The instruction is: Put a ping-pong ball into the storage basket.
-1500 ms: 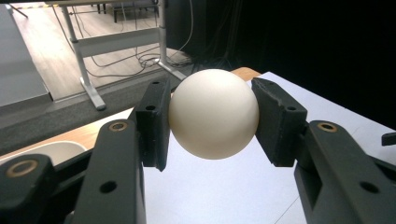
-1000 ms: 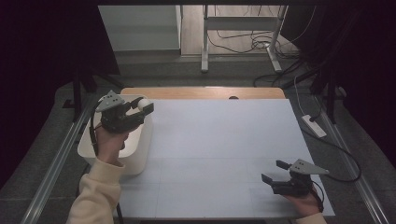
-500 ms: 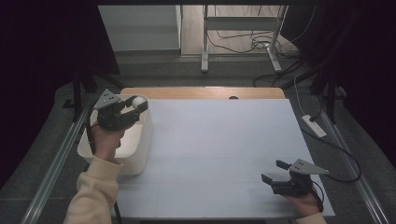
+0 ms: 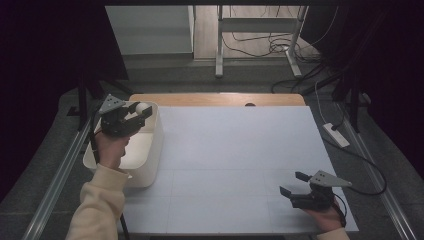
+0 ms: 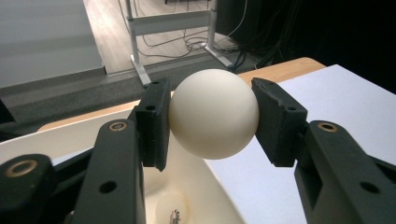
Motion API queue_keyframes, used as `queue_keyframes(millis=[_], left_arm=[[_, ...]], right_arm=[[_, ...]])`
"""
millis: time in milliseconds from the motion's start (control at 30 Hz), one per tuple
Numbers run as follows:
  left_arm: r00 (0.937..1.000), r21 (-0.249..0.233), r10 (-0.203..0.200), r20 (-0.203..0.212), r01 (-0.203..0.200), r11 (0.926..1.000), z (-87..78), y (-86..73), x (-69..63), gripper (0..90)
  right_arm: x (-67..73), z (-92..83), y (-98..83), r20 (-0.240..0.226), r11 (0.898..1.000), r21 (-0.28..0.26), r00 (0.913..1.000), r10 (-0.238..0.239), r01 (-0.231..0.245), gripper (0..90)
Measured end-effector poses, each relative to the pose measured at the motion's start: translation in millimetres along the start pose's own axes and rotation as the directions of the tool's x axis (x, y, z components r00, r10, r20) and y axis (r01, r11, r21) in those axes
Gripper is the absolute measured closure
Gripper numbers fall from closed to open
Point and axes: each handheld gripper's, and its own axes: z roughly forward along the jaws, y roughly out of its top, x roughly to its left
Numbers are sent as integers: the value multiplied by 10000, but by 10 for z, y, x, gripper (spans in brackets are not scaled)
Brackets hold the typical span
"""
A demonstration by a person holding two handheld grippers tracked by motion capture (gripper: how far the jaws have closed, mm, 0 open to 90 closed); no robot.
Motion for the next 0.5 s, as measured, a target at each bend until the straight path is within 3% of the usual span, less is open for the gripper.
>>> queue_keyframes(millis=[500], left_arm=[[9992, 657, -220, -340, 242, 9975, 108, -40, 151, 507]], right_arm=[[1, 8, 0, -19, 10000, 14, 10000, 3, -3, 142]])
